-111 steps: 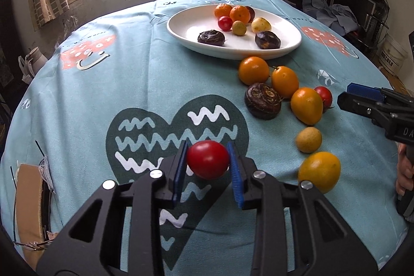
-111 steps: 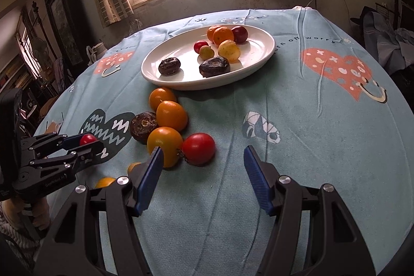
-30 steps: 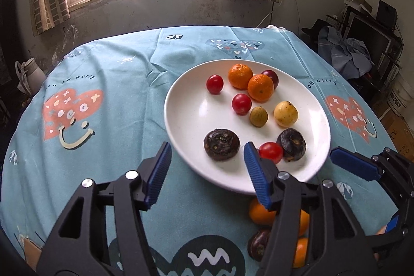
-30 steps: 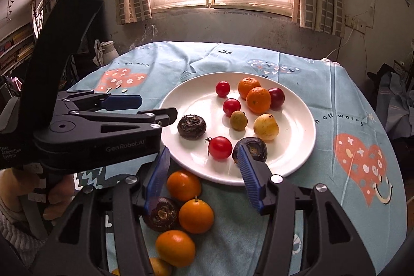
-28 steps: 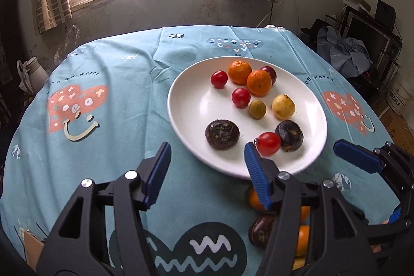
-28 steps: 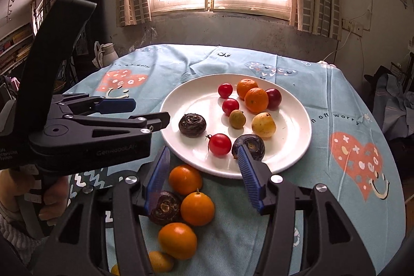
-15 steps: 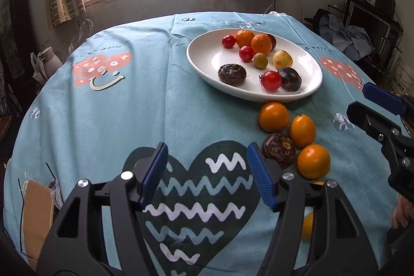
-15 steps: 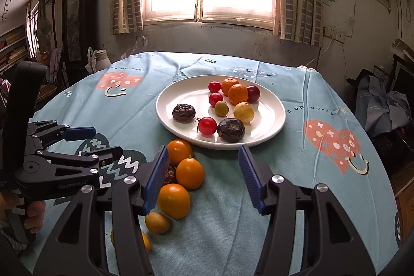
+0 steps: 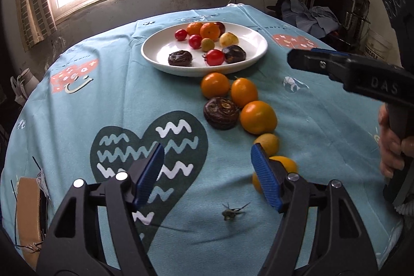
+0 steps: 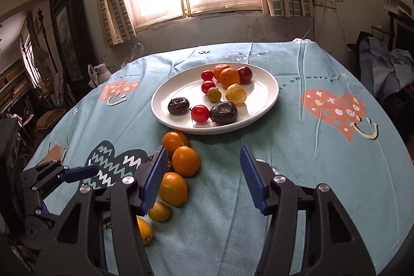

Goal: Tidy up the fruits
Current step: 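Withdraw from the plate and grasp a large yellow fruit with the left tool, then grasp a small yellow fruit with the right tool while the left tool holds its fruit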

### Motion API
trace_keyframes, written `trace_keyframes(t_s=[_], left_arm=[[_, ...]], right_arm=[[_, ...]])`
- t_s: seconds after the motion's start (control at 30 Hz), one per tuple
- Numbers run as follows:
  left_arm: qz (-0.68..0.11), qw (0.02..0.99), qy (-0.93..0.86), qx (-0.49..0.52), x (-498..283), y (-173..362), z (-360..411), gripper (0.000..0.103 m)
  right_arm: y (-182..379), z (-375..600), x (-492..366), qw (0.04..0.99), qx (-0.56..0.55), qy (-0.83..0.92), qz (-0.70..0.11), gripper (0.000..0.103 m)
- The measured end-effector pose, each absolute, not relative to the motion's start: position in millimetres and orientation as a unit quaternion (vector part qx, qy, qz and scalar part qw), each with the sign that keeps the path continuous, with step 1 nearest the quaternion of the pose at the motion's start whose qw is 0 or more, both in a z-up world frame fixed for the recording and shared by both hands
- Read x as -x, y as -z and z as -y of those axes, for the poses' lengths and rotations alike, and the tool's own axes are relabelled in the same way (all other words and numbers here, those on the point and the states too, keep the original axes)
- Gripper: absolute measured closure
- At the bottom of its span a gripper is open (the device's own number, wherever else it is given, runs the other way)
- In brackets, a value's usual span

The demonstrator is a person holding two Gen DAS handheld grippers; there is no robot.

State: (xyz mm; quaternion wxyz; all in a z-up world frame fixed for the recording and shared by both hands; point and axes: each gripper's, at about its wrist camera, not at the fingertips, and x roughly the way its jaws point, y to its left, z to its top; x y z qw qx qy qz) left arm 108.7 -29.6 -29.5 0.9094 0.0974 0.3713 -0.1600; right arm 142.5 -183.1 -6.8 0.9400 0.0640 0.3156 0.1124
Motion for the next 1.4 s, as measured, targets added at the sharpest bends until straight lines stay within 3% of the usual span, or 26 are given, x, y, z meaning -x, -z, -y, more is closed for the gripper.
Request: trace_keyframes(t_s=[0.4,0.83,0.87,1.0,1.37,1.4], left_arm=[[-0.332,0.9,0.241,-0.146,-79.6,25.3,64.4,0.032],[-0.404,0.861,0.283,-0.121,-92.2,43.7,68.0,0.033],[-0.413,0.859,0.276,-0.12,-94.2,46.1,67.0,0.035],[-0.438,0.858,0.248,-0.099,-100.1,52.1,54.0,0.062],[-0.422,0.902,0.097,-0.006,-133.6,38.8,-24.8,0.062],[-0.423,0.902,0.087,-0.001,-135.4,39.2,-28.7,0.062]], right_arm=[[5.7,189.6,-142.9,0.933,-0.09,-0.127,-0.323,0.044],[10.0,190.9,-146.2,0.929,-0.096,-0.126,-0.335,0.044],[10.7,190.6,-146.5,0.928,-0.096,-0.127,-0.336,0.044],[15.0,188.9,-148.3,0.922,-0.103,-0.138,-0.348,0.044],[35.1,145.9,-143.4,0.891,-0.052,-0.214,-0.398,0.044],[37.7,138.5,-141.5,0.888,-0.036,-0.22,-0.402,0.049]])
